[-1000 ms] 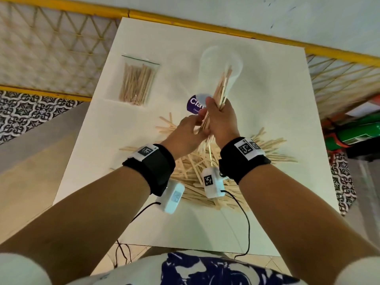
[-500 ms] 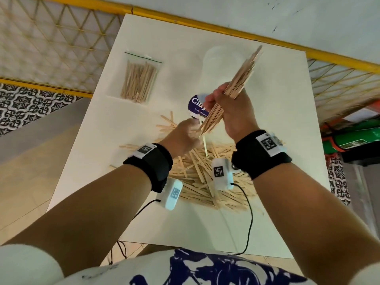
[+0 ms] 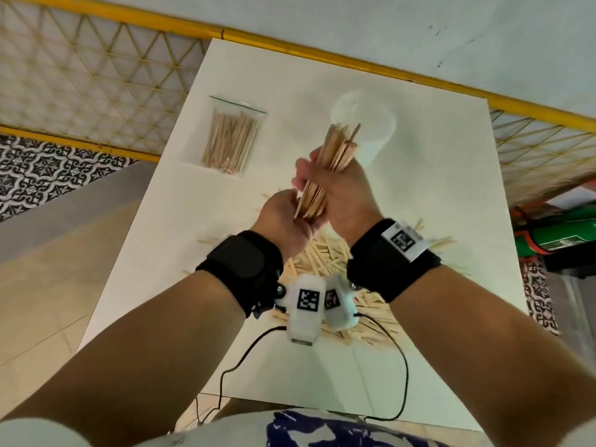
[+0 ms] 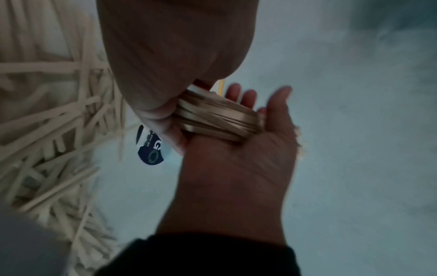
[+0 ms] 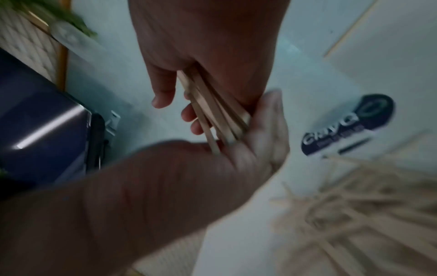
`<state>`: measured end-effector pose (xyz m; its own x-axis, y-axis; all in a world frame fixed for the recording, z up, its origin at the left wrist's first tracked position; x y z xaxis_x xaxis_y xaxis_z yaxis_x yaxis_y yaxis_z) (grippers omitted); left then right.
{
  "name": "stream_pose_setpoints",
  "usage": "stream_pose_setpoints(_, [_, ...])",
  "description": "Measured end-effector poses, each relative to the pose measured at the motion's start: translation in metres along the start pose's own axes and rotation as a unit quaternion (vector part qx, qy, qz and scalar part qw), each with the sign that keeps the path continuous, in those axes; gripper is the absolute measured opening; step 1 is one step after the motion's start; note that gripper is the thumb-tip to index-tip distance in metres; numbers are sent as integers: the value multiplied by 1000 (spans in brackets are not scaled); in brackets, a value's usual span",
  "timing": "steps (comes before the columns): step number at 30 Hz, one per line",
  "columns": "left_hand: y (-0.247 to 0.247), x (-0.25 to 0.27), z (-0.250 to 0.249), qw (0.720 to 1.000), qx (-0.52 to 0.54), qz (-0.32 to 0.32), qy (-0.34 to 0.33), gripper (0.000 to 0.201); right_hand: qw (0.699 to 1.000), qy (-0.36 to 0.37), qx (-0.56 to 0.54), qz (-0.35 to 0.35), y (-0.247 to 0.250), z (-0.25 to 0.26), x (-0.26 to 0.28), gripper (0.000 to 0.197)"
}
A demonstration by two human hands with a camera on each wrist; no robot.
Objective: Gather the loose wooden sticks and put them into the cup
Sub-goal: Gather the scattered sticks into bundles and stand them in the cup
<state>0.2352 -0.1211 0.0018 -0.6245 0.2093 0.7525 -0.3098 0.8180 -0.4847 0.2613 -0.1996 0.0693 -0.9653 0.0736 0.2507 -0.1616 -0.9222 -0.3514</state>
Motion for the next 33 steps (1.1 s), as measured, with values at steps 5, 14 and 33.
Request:
stream_pose_setpoints(5, [13,-12,11,989,-149,3,19,39,990,18,125,-60,5,10,-14,21])
stream_pose_setpoints(14, [30,-87,-26,456,-843,-81,-275,66,954,249,76,-145,68,117,-91,20])
stream_pose_setpoints(33, [113,-9,16,251,-935,62,-243,133,671,-87,714,179,163,-64,40,135])
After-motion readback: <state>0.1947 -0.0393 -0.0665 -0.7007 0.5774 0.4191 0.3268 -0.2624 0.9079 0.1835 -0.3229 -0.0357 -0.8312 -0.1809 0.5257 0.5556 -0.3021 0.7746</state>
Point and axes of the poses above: each hand's wrist, its own x-axis away from the middle knuckle, its own y-axis out of the back of the hand, z = x × y, the point moved 7 cm from there along -x, towards the middle knuckle, and after that the axes turned 9 degrees about -x, right-handed, at the moved point
